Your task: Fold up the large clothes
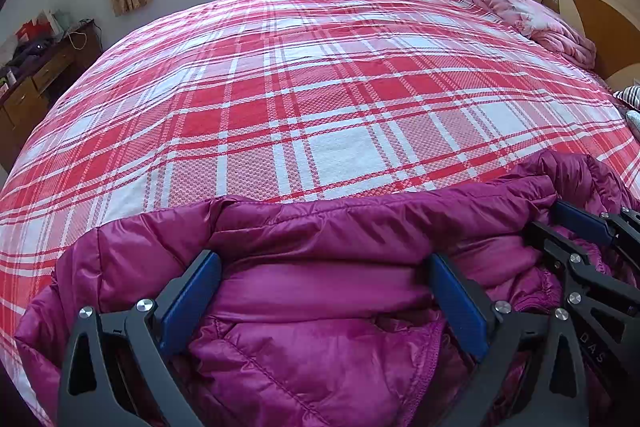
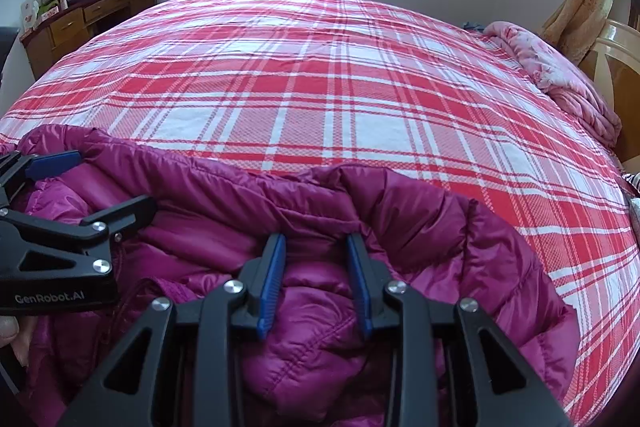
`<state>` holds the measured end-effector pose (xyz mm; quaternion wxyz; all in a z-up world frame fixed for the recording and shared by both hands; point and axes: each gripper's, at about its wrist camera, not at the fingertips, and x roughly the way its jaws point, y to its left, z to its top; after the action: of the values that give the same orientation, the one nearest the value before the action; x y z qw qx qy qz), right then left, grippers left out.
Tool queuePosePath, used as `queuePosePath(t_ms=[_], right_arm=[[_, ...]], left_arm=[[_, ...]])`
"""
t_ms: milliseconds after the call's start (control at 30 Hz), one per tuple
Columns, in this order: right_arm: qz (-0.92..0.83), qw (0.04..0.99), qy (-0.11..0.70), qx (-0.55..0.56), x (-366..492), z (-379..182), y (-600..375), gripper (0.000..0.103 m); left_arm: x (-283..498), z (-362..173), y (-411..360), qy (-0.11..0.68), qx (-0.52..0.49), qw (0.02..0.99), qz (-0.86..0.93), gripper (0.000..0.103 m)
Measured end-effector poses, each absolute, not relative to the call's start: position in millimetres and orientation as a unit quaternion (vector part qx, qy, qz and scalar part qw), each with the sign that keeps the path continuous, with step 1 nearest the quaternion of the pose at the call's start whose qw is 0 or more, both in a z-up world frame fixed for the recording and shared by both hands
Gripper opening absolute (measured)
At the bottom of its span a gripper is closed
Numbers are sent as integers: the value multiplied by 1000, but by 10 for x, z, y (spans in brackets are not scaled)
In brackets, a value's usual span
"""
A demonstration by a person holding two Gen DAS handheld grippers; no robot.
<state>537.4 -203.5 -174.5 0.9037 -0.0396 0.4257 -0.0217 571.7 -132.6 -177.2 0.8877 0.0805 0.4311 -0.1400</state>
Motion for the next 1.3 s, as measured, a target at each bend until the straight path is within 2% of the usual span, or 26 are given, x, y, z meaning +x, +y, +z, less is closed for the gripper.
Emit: queuePosePath(t_ms=[600, 667, 700, 767, 800, 1000, 1300], right_arm=[[-17, 902, 430, -48, 5403, -1709, -2044, 36], [-10, 902, 428, -54, 5359, -1597, -2068, 44], [-18, 906, 420, -53, 5292, -1515, -2096, 59], [-30, 921, 387, -43, 5080, -1309, -2186, 74], [-31, 924, 378, -41, 4972, -1224, -2227, 77], [-5, 911, 412, 2, 4153, -1148, -2488, 80], [-36, 893, 445, 45, 2833, -1496, -2832, 80]], left_arm=[[5742, -1744, -1333, 436, 87, 885, -140, 102], [5685, -1632, -1276, 432, 82, 887, -144, 102], [5607, -1524, -1219, 420, 78, 893, -143, 102], [5415, -1282, -1058, 397, 57, 903, -155, 102], [5284, -1156, -936, 388, 47, 905, -168, 102], [4395, -936, -242, 385, 50, 908, -155, 102], [2984, -1399, 438, 411, 50, 902, -123, 102]])
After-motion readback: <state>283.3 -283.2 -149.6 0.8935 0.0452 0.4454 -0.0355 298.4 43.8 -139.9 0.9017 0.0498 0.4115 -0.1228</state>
